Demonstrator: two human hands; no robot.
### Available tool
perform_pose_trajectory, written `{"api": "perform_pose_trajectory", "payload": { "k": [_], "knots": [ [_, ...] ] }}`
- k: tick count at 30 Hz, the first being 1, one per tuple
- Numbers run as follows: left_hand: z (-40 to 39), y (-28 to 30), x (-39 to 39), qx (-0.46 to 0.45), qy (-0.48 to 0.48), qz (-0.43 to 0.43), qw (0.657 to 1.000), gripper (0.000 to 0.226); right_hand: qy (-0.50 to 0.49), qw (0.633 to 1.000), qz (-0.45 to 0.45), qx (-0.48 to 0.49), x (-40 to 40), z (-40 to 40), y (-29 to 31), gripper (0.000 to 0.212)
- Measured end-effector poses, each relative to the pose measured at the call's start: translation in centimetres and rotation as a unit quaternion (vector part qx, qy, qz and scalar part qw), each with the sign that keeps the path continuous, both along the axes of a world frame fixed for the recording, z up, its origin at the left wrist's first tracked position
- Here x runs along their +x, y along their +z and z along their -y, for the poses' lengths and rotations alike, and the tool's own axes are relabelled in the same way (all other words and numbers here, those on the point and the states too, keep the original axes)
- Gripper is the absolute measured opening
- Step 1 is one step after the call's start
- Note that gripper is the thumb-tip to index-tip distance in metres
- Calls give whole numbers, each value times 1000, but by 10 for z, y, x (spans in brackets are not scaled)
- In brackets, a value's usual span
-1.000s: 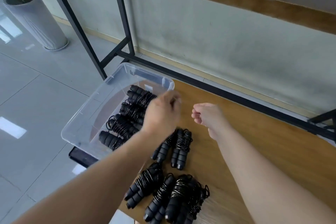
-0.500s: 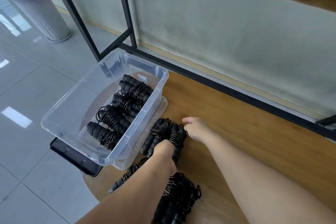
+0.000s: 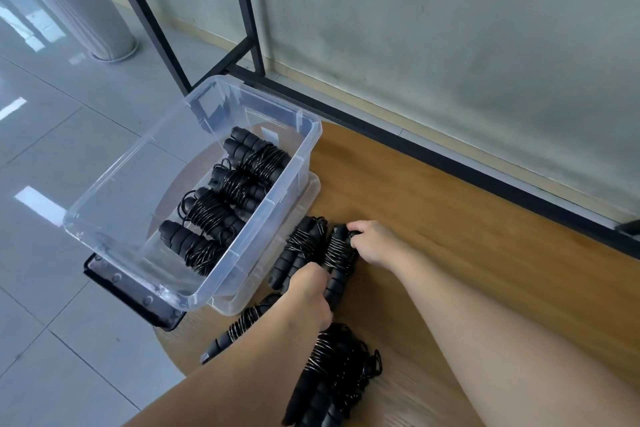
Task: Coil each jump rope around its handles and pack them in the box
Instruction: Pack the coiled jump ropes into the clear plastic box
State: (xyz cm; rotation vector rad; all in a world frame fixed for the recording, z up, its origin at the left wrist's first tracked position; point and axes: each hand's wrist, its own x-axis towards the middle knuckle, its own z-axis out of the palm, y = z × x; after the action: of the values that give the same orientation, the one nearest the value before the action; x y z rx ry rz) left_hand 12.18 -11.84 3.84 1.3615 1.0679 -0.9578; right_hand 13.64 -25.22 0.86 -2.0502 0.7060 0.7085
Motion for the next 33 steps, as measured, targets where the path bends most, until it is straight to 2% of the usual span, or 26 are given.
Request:
{"api": "perform_pose_trajectory", "payload": {
  "k": [3, 7, 9, 12, 14, 16, 18, 21, 22, 23, 25, 26, 28, 31, 32, 33],
  "knots": [
    [1, 8, -6, -16, -16, 8, 1000, 25, -43, 999, 29, -14, -8, 10, 12, 40],
    [12, 28, -15, -31, -46, 27, 998, 17, -125, 990, 61, -22, -28, 25, 35, 33],
    [18, 36, -17, -25, -75, 68, 995, 21, -183, 980, 76, -5, -41, 33, 52, 33],
    [22, 57, -16, -11, -125, 144, 982, 13, -267, 954, 130, 32, -53, 38, 87, 27],
    [16, 83, -9, -5, -163, 208, 964, 19, -302, 934, 183, 50, -52, 33, 113, 27],
    [9, 98, 4, 8, -187, 289, 939, 43, -321, 916, 230, 64, -46, 22, 138, 32],
    [-8, 116, 24, 38, -196, 366, 909, 56, -324, 901, 273, 95, -34, 0, 164, 38],
    [-39, 140, 68, 95, -201, 447, 866, 45, -302, 894, 311, 116, -6, -44, 196, 54],
    [-51, 143, 84, 108, -200, 448, 865, 42, -283, 900, 306, 127, 3, -56, 201, 58],
    [-63, 144, 101, 131, -205, 447, 861, 42, -260, 907, 299, 144, 12, -69, 206, 54],
    [-87, 136, 135, 168, -228, 440, 852, 49, -225, 917, 277, 179, 32, -94, 210, 25],
    [-95, 139, 145, 187, -253, 436, 843, 49, -220, 920, 263, 191, 39, -106, 211, 23],
    [-110, 149, 162, 221, -306, 416, 827, 47, -216, 931, 233, 181, 62, -130, 200, 31],
    [-123, 149, 187, 270, -401, 389, 784, 44, -256, 931, 158, 207, 89, -147, 164, 75],
    [-125, 143, 194, 287, -438, 377, 764, 41, -286, 921, 135, 228, 96, -149, 156, 79],
    [-126, 137, 200, 299, -473, 368, 742, 38, -312, 911, 111, 246, 101, -155, 156, 73]
  ]
}}
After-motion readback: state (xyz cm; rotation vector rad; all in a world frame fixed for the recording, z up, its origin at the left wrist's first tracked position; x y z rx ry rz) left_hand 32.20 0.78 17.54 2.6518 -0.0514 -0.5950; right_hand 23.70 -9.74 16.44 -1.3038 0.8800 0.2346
